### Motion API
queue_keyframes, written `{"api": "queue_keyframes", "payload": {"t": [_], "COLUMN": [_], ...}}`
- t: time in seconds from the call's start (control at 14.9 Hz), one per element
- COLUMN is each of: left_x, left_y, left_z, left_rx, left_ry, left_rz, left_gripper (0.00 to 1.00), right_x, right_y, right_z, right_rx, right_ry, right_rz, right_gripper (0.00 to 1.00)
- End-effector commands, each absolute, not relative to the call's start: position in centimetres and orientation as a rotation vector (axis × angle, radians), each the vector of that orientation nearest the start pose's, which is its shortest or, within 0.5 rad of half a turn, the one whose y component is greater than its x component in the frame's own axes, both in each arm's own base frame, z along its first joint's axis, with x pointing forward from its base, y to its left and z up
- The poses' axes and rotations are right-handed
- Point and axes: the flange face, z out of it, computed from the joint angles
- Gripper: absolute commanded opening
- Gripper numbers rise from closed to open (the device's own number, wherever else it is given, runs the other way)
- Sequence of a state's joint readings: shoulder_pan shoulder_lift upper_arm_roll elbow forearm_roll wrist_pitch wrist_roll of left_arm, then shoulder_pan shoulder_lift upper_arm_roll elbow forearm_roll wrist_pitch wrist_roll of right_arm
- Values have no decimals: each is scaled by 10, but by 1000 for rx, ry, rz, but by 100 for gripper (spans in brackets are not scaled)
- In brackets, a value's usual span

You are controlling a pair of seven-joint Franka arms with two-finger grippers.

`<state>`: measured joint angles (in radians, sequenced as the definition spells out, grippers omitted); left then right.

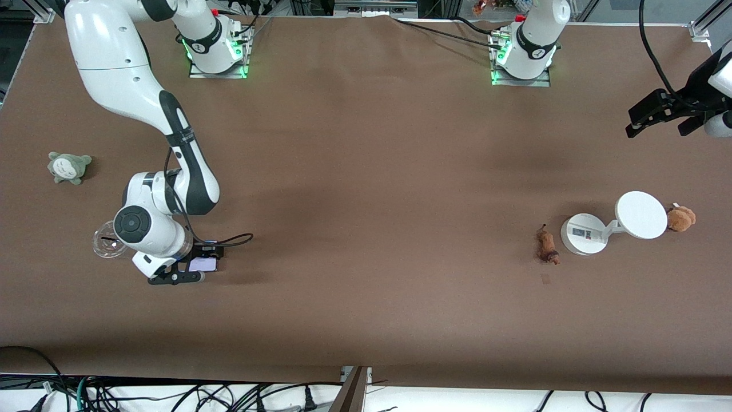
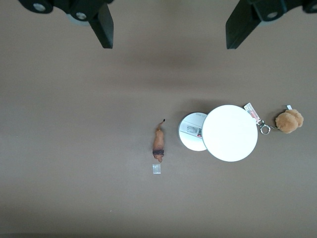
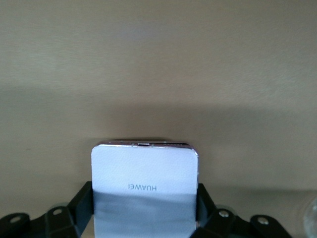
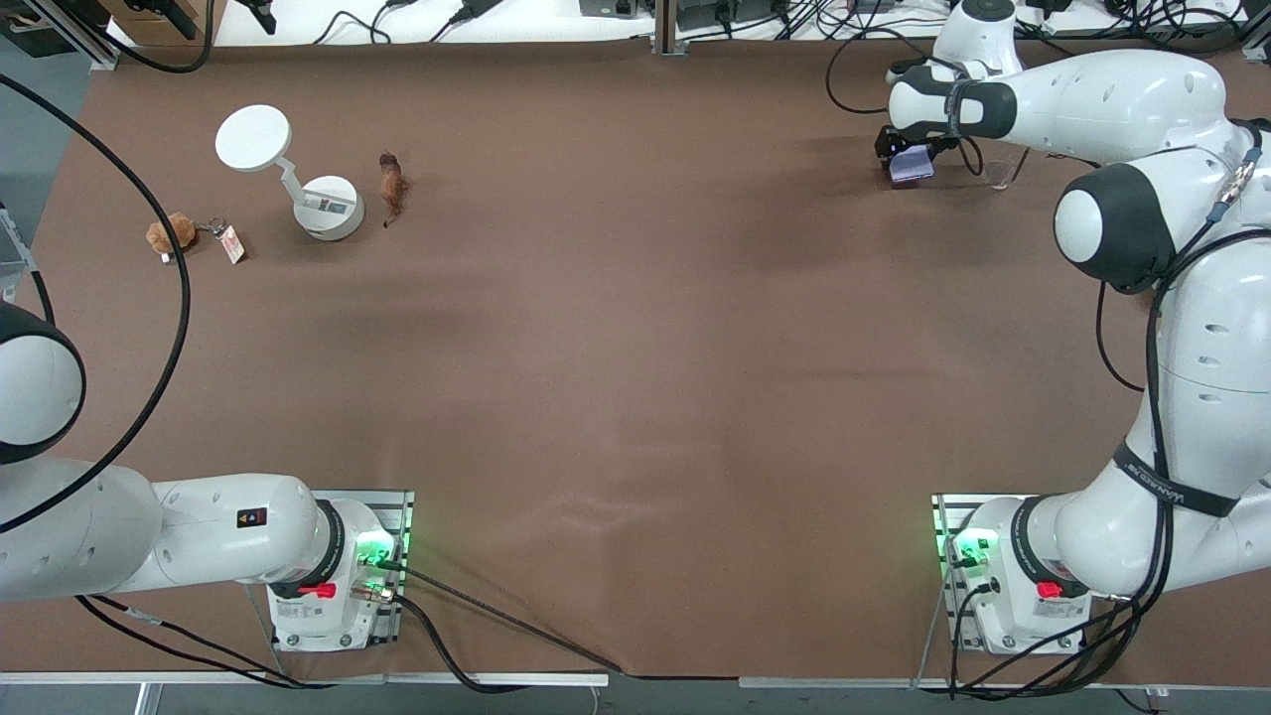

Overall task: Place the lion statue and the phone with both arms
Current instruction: 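Carry the white phone with the right gripper and lower it beside the cup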

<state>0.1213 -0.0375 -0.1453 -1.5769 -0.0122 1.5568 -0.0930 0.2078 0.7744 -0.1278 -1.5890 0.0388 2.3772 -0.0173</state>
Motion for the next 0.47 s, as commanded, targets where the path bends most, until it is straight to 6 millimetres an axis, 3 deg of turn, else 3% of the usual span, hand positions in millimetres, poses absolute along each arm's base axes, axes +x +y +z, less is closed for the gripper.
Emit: {"api": "queue_keyframes", "payload": {"t": [0.0,0.4], "left_x": [553,554], "left_y": [-16,-25], "left_z": [639,635], "left_rx": [-3154,-3154], "left_ry": [-86,-62], "left_rz": [-6,11], "left_gripper": [100,100], "right_x": [700,701], "right_y": [37,21], "right_z": [181,179], "right_rx": [-3180,-3180], "right_ry": [-228,-248], "right_rz": [-68,-63], "right_gripper": [0,0]}}
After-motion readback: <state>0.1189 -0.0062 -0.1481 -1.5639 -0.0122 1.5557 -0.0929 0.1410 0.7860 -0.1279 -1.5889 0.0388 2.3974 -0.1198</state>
